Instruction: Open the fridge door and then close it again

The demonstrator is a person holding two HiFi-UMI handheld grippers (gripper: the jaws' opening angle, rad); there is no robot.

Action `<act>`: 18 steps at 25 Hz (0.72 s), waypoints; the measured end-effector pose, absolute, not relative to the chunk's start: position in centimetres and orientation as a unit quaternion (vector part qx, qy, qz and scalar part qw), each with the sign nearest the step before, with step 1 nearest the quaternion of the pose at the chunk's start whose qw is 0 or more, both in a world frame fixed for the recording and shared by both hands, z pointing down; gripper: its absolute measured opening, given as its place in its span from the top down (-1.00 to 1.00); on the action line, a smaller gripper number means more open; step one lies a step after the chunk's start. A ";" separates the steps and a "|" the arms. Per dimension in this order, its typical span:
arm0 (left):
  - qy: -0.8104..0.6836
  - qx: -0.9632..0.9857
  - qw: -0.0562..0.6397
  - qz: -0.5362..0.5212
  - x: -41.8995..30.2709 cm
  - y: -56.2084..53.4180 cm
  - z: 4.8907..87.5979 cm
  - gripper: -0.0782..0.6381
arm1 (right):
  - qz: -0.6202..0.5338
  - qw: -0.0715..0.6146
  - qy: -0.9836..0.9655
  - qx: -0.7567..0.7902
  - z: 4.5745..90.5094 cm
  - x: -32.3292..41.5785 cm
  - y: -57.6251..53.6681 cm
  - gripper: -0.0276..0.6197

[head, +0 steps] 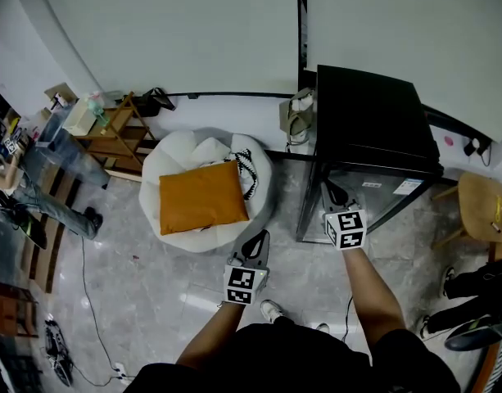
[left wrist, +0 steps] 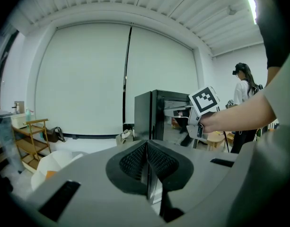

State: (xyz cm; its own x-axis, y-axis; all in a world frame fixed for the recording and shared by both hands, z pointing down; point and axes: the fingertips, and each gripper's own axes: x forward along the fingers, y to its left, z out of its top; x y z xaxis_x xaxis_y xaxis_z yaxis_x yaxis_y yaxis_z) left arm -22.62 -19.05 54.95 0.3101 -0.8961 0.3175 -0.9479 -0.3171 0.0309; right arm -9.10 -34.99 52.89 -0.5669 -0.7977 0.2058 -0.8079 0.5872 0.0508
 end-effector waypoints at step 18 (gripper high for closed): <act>-0.580 0.800 0.104 0.115 -21.9 -18.3 54.5 0.72 | -0.078 0.182 -0.888 0.416 52.3 -10.1 -33.6 0.87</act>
State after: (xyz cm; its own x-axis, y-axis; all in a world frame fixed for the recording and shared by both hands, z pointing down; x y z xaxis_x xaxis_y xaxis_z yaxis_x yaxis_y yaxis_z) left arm -21.95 -18.30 54.48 0.3012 -0.9037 0.3042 -0.9515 -0.3056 0.0341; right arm -10.09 -33.59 52.30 -0.5877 -0.7669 0.2578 -0.7104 0.6416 0.2894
